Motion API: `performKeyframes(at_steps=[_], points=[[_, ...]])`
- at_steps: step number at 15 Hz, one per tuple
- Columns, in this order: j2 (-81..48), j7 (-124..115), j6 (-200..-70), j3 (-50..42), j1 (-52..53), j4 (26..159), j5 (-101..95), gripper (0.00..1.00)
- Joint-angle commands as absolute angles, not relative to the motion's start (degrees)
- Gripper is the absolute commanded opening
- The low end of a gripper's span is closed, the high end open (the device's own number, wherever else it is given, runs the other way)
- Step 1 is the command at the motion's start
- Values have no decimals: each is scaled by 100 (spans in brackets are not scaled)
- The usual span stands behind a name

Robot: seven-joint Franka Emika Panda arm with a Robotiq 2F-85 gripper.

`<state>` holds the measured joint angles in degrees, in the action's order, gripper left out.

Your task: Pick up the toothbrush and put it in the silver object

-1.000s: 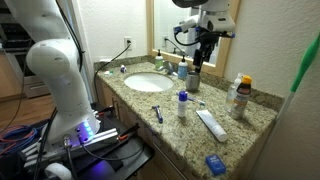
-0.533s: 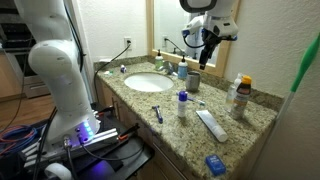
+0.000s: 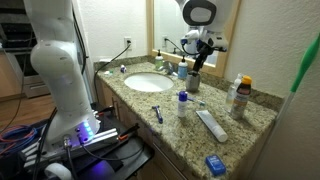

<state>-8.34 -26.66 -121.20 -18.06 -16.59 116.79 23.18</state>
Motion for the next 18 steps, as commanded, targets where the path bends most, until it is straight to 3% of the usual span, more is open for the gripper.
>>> performKeyframes(at_steps=[1, 18], points=[[-1479, -3238, -11905, -1806, -1647, 11304, 2103, 100], [-2497, -3630, -12011, -1800, -1686, 11213, 2134, 100]])
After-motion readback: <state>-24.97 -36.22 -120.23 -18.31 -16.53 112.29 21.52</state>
